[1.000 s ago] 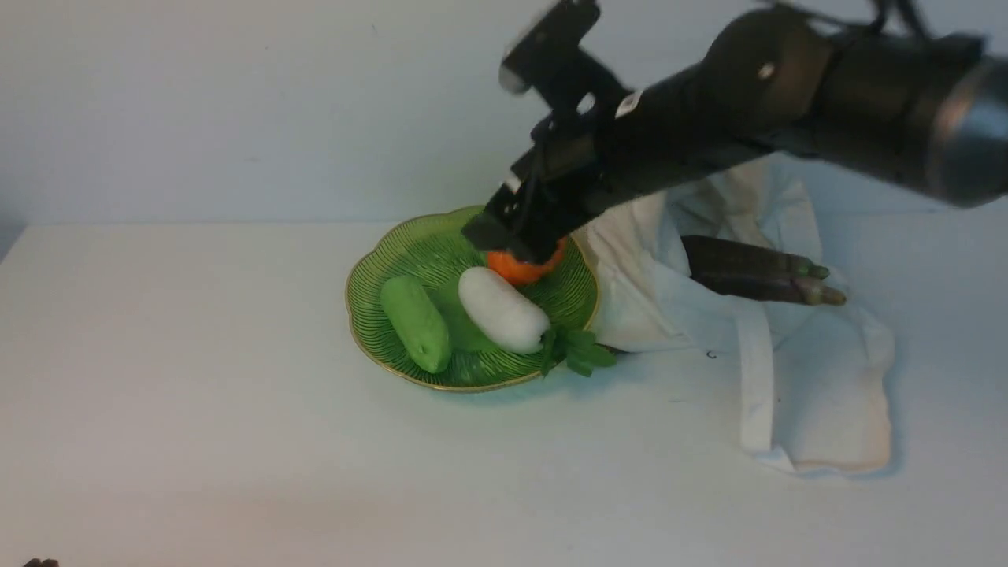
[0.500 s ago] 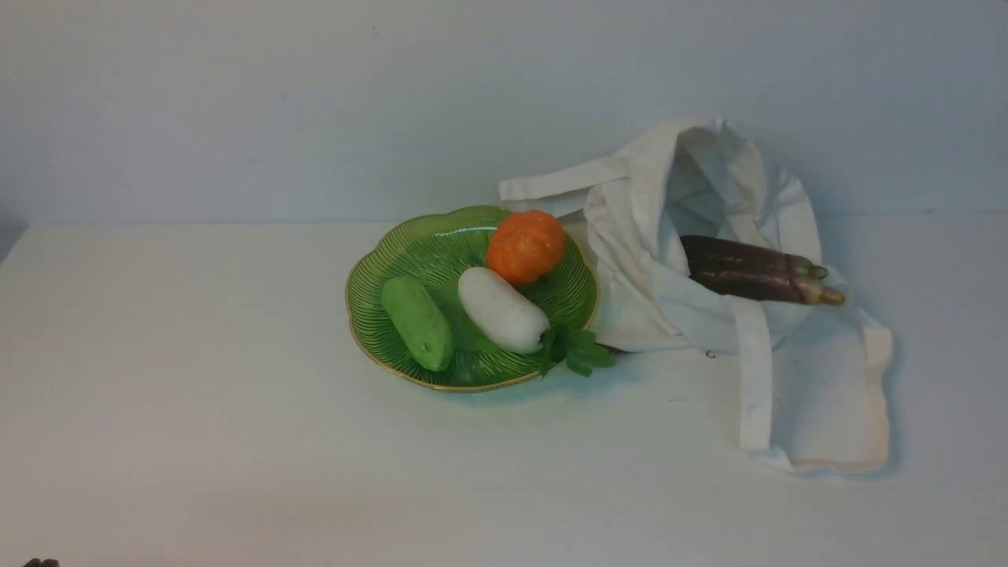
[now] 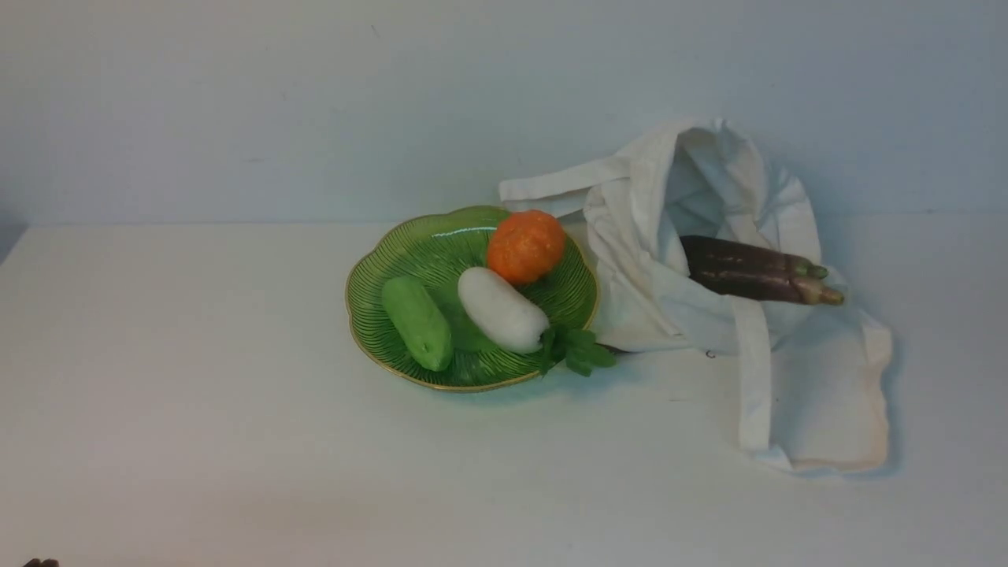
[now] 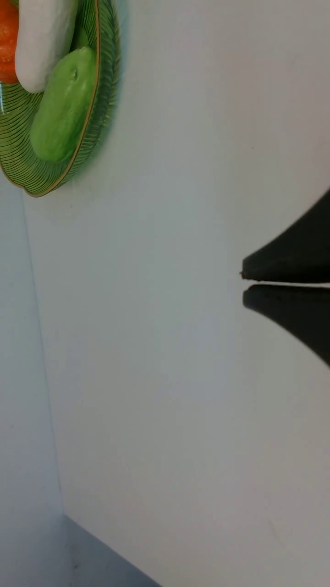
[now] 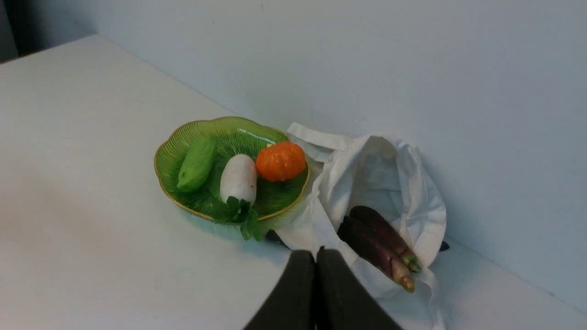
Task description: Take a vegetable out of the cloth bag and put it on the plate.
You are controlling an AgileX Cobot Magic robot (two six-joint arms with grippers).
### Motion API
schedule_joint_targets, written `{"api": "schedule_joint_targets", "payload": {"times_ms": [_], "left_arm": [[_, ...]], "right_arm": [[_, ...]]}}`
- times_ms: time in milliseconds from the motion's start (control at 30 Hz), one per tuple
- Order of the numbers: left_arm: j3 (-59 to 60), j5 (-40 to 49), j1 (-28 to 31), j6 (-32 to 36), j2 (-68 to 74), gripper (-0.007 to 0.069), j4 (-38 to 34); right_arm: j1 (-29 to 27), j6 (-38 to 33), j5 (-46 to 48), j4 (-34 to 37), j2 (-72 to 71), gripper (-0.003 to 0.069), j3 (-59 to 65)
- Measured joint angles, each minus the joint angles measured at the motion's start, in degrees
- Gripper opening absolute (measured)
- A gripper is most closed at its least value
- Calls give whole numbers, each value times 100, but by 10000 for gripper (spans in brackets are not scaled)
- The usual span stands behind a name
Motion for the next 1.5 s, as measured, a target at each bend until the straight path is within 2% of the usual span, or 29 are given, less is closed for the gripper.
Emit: {"api": "schedule_joint_targets", "payload": {"times_ms": [67,100,233,267,367,500,1300,1500], "left_arm": [[0,0,0,0,0,-5,0],[0,0,0,0,0,-5,0],[0,0,0,0,0,-5,0],[0,0,0,0,0,-5,0],[0,0,0,0,0,-5,0],[0,0,0,0,0,-5,0],[0,0,0,0,0,-5,0],[0,0,0,0,0,-5,0]], "right_arm": [[0,-1,-589,83,-227,-15,535],[0,-1,-1352,198,-361,-15,1265],[0,-1,-3298,365,-398,-15,2802],[0,-1,-3298,365,-398,-15,2862],[0,-1,-4613,372,-398,-15,3588],[0,-1,-5542,372,-403,-15,3938],[0,-1,-5503,372,-403,-15,4064],[-9,8,-5503,409,-785,-15,4483]]}}
